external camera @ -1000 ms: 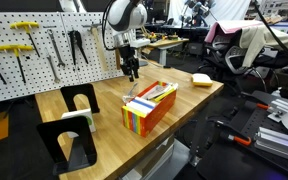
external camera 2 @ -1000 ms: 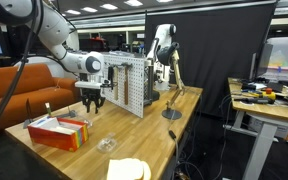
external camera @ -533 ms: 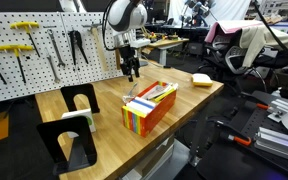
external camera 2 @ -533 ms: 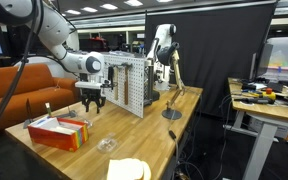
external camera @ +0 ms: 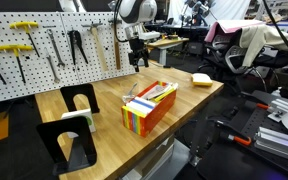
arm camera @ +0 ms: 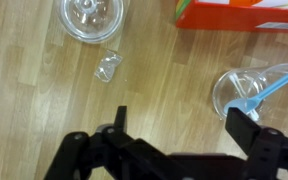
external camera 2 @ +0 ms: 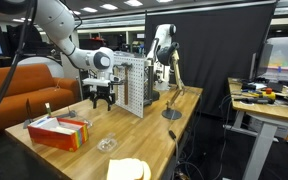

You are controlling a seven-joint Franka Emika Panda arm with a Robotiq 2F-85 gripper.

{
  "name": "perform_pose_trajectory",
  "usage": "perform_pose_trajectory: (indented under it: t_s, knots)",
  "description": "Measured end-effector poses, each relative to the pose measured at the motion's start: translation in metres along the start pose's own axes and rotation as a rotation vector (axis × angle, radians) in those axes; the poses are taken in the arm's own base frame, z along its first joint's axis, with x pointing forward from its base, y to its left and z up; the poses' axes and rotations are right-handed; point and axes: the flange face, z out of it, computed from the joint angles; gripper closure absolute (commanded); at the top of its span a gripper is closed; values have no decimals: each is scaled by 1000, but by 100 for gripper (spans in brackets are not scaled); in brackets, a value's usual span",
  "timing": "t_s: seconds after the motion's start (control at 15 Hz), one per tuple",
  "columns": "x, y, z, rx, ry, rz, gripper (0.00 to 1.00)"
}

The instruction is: Remove the blue spoon from the box, put it in the cup, move the cup slightly to the left and then move the lid to the left too

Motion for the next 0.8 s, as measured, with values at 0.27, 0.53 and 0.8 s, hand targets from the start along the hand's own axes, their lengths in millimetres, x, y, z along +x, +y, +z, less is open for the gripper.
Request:
perform_pose_trajectory:
  t_s: [0.27, 0.53, 0.8]
  knots:
    - [-21, 16, 29, -7, -64, 125, 0]
    - [-48, 46, 65, -38, -112, 328, 0]
    - [-79, 78, 98, -50, -170, 540, 0]
